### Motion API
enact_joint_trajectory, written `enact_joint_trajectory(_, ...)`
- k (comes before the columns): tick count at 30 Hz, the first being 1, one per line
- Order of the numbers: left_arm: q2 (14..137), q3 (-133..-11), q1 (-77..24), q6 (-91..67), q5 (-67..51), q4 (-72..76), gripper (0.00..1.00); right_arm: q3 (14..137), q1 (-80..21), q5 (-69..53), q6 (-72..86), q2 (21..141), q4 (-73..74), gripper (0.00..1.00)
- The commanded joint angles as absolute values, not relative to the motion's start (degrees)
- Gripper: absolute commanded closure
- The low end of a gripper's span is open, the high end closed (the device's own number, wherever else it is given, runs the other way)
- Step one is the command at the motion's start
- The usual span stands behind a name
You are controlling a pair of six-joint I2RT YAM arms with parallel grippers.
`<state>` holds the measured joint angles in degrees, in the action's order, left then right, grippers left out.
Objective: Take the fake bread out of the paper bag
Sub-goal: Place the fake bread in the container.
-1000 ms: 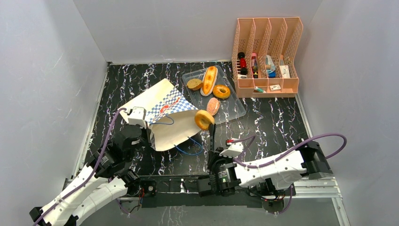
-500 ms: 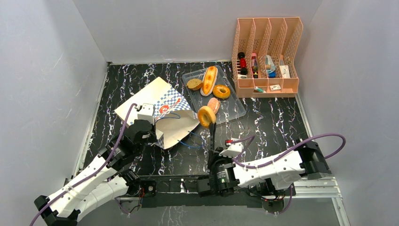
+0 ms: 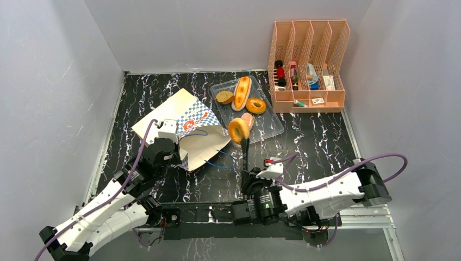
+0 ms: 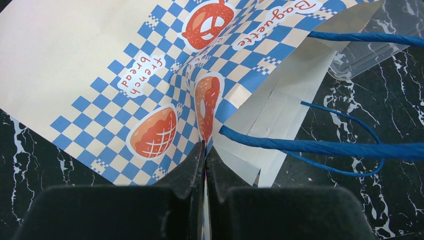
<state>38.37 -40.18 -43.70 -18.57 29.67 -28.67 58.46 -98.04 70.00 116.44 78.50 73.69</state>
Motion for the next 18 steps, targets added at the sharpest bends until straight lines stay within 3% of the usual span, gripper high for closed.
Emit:
enact_joint_trajectory(1, 38.5, -40.0, -43.8, -18.4, 31.2, -27.2, 1.0, 61.0, -99.6, 73.5, 88.8, 72.5, 50.8, 1.0)
enact_joint_trajectory(5, 38.4, -39.9, -43.8, -18.5, 31.2, -27.2, 1.0, 54.7, -87.7, 64.1, 59.8, 68.0, 23.1, 1.0)
enact_joint_trajectory(18, 38.7, -39.7, -43.8, -18.5, 31.3, -27.0, 1.0, 51.7, -65.0, 51.4, 49.2, 70.4, 16.9, 1.0)
